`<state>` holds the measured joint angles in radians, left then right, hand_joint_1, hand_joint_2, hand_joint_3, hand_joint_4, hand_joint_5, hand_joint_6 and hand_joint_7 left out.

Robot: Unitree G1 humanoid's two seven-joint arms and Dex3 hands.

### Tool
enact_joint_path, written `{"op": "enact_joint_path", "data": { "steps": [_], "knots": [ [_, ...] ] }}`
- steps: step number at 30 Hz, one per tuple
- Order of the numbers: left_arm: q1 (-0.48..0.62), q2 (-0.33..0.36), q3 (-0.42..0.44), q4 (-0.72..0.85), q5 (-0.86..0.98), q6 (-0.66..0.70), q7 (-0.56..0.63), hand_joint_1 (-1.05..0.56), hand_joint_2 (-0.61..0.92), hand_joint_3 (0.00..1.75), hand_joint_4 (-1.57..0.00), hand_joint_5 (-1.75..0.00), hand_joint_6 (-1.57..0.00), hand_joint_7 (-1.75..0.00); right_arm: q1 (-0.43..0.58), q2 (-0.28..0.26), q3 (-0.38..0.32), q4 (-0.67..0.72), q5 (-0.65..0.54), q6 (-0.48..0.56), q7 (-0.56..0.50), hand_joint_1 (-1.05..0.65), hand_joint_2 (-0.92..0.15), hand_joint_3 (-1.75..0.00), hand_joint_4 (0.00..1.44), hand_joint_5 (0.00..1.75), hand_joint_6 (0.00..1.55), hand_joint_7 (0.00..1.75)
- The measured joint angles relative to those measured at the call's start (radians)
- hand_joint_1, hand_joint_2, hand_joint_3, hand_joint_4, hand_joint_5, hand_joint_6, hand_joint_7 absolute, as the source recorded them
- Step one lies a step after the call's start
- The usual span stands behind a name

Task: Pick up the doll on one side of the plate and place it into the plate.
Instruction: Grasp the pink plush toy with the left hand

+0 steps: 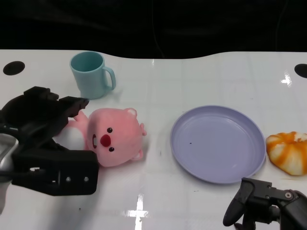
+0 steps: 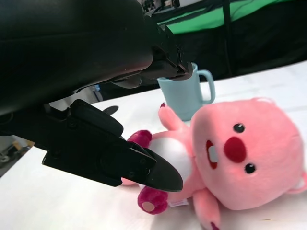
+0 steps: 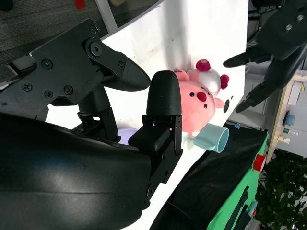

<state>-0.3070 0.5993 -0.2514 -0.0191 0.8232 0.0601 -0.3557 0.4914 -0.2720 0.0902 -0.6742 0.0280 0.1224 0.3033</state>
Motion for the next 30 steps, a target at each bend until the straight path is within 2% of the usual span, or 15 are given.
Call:
{"op": "enact_joint_path", "data": {
  "steps": [12,15,24,30],
  "knots": [
    [-0.179,-0.09,-0.139,0.377,0.049,-0.017,0.087,-0.75,0.92,0.02,-0.03,-0.34,-0.25,0.0,0.003,0.0,0.004,-0.007,-0.002,0.0,-0.001,-0.21,-0.52,-1.1,0.67,1.72,0.61,1.37],
    [-0.223,-0.112,-0.169,0.472,0.05,-0.017,0.103,-0.75,0.92,0.03,-0.08,-0.24,-0.24,0.0,0.005,0.0,0.005,-0.009,-0.002,0.0,-0.001,-0.21,-0.52,-1.1,0.67,1.72,0.62,1.38],
    [-0.375,-0.201,-0.249,0.794,0.035,-0.03,0.13,-0.73,0.92,0.08,-0.13,-0.17,-0.25,-0.01,0.013,0.0,0.005,-0.023,-0.001,0.002,-0.002,-0.21,-0.52,-1.11,0.66,1.72,0.61,1.38],
    [-0.442,-0.241,-0.281,0.978,0.016,-0.092,0.189,-0.61,0.92,0.11,-0.26,-0.14,-0.32,-0.02,0.016,0.0,0.005,-0.031,-0.001,0.002,-0.002,-0.21,-0.52,-1.11,0.66,1.72,0.61,1.39]
  ]
}}
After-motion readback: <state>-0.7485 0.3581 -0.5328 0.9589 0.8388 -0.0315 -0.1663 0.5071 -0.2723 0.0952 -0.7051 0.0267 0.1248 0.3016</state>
